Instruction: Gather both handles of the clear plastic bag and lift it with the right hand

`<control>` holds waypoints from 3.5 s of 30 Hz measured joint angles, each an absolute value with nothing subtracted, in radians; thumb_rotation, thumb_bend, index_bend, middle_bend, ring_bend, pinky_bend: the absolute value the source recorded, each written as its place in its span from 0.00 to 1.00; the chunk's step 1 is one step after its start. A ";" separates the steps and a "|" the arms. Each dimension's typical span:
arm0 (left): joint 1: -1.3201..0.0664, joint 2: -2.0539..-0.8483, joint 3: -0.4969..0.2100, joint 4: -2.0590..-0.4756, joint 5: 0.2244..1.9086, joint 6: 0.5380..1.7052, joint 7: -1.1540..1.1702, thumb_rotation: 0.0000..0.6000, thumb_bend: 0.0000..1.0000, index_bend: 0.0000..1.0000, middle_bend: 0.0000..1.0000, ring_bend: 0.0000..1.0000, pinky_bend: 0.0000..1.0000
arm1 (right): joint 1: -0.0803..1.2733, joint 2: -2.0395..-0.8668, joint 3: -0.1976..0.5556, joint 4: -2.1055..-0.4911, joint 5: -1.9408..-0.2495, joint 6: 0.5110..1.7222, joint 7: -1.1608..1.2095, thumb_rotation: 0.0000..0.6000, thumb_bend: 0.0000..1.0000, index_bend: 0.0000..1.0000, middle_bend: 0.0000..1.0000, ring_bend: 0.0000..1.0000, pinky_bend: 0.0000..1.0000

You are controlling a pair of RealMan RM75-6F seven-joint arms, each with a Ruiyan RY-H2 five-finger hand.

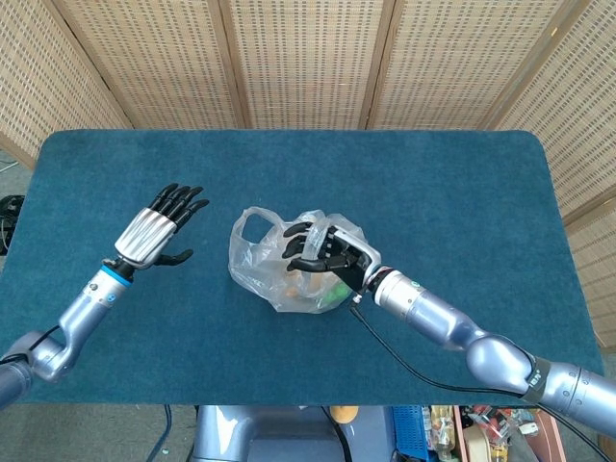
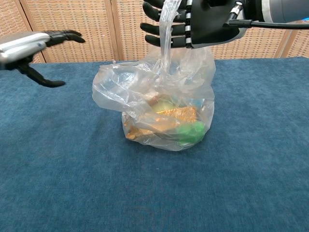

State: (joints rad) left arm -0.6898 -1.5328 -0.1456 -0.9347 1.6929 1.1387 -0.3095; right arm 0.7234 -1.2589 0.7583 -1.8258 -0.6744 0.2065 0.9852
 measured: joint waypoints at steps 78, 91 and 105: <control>-0.944 -1.688 -0.144 -0.755 1.656 1.513 -0.275 1.00 0.59 0.63 0.00 0.00 0.00 | 0.724 -1.298 0.744 -1.787 -0.593 0.206 0.896 1.00 0.13 0.48 0.67 0.47 0.54; -0.957 -1.588 -0.139 -0.926 1.718 1.560 -0.178 1.00 0.59 0.62 0.00 0.00 0.00 | 0.765 -1.305 0.702 -1.774 -0.559 0.270 0.888 1.00 0.14 0.48 0.67 0.47 0.54; -0.971 -1.530 -0.142 -1.085 1.752 1.525 -0.088 1.00 0.59 0.61 0.00 0.00 0.00 | 0.799 -1.326 0.701 -1.789 -0.520 0.323 0.902 1.00 0.15 0.48 0.66 0.47 0.53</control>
